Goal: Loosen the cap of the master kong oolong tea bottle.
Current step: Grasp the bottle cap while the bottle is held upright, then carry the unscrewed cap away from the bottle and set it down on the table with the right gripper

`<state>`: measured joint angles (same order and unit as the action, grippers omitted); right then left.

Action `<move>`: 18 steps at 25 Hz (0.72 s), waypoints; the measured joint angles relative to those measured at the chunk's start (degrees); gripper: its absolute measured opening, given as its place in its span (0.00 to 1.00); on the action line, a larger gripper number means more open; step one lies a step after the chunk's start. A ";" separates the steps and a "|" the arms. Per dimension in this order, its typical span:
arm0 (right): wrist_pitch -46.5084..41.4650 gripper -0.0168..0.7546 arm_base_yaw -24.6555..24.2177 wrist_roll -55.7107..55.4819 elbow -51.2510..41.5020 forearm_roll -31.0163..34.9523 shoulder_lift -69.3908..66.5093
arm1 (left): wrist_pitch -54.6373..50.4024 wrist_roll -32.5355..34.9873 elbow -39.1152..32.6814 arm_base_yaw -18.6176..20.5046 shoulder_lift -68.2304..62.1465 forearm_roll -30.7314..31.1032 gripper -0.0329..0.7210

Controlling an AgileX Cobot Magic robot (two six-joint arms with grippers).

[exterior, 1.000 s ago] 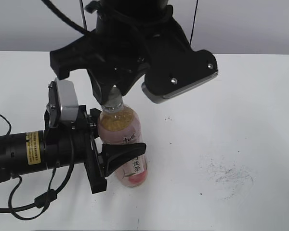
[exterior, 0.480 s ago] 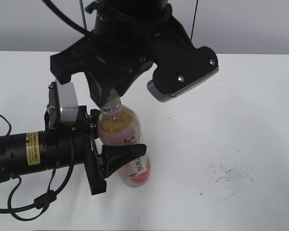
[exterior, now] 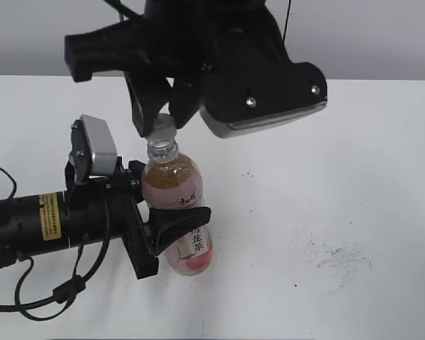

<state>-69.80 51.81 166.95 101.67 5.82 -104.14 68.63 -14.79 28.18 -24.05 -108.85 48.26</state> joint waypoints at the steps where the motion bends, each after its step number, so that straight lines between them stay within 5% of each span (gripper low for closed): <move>1: 0.00 0.36 0.00 -1.43 0.13 0.00 0.10 | 0.00 0.00 0.00 0.00 0.00 -0.09 0.61; 10: 0.00 0.36 -1.48 -19.38 0.11 -6.67 0.15 | -0.06 0.00 0.00 0.00 0.00 -0.14 0.61; 18: 0.09 0.36 -10.22 -39.67 -9.17 -9.70 0.17 | -0.06 0.00 0.00 0.00 0.00 -0.14 0.61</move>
<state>-69.71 41.59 127.28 92.50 -3.88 -103.97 68.58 -14.78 28.18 -24.05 -108.85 48.12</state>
